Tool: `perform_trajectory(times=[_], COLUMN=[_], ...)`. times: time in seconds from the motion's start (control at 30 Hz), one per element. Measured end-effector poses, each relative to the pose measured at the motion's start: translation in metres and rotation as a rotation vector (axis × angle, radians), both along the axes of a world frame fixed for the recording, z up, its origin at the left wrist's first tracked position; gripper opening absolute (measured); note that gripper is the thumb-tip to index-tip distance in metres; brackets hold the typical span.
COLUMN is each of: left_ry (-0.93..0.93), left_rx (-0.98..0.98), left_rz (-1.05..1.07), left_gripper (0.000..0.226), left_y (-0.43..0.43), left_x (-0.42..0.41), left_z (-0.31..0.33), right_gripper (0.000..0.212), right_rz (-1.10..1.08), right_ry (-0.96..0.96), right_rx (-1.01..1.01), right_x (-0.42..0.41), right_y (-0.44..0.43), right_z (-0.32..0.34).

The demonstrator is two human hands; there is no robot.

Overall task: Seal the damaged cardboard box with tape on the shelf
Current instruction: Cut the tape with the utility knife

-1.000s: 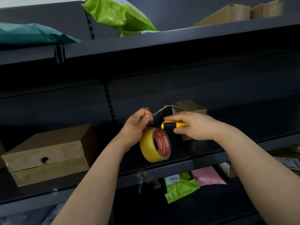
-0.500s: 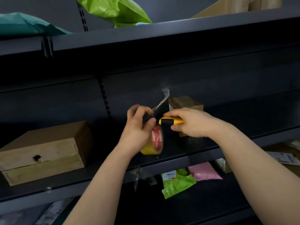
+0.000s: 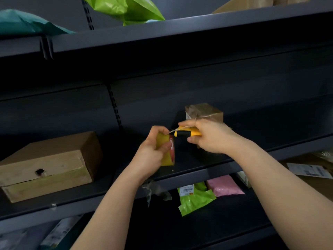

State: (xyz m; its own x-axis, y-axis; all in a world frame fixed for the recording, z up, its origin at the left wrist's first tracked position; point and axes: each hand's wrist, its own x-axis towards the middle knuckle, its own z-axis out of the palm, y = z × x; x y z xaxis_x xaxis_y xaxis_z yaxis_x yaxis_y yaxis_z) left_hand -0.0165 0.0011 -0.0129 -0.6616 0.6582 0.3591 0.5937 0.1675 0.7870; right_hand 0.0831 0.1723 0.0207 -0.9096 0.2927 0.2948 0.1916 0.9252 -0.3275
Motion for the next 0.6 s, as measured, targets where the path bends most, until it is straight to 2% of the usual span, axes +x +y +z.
perform_trajectory(times=[0.13,0.23,0.3,0.5,0.6], left_ry=[-0.06,-0.134,-0.157,0.006,0.08], left_rx=[0.044,0.07,0.079,0.007,-0.048], left_rz=[-0.139,-0.211,-0.186,-0.025,0.048], left_gripper=[0.016,0.008,0.009,0.021,0.021], left_y=[-0.013,-0.029,-0.036,-0.019,-0.012], left_x=[-0.008,-0.019,-0.026,-0.032,-0.031], left_z=[0.002,0.003,0.004,0.003,0.006], right_gripper=[0.054,0.055,0.056,0.057,0.064], right_rz=[0.034,-0.169,-0.237,-0.122,-0.232], right_ry=[0.069,0.246,0.271,0.031,0.215], right_rx=[0.018,0.086,0.136,0.021,-0.126], right_x=[0.003,0.011,0.017,0.004,0.004], right_y=[0.003,0.02,0.029,0.013,0.019], right_z=[-0.007,0.002,0.014,-0.002,-0.024])
